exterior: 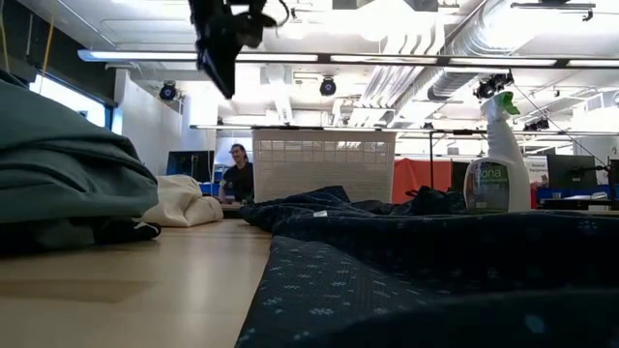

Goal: Fold Laundry from Bin
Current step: Fold the dark blue polo

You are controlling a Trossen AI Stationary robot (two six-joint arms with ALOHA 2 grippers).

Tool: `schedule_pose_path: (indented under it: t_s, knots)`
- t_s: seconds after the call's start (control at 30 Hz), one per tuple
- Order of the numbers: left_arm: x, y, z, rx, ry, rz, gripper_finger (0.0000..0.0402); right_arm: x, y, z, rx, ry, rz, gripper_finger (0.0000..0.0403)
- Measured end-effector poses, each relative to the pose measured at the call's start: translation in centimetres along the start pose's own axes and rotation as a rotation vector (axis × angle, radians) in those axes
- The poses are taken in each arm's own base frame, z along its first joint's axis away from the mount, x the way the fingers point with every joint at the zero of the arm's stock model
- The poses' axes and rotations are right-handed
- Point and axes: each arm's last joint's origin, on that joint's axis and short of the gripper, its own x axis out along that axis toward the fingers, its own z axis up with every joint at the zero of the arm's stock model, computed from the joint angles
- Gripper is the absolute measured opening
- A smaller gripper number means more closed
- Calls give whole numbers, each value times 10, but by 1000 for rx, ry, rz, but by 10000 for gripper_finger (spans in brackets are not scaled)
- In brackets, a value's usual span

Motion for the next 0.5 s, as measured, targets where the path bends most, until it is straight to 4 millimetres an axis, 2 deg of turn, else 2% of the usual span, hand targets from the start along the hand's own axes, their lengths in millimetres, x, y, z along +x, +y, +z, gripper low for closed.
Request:
schedule_pose_path:
  t_s: [0.1,0.23,0.33,0.5]
  knots:
    - [21,-11,-6,20,37,-9,117,9,6,8,11,47,43,206]
    - [43,-20,-6,-2,-12,-17,117,16,9,23,-52,78,-14,195]
    - [51,-21,-4,-35,-25,-42,117,19,11,33,-54,71,-41,159]
    - [64,-12,6,-40,-89,-71,117,22,10,38,-53,108,-100,63]
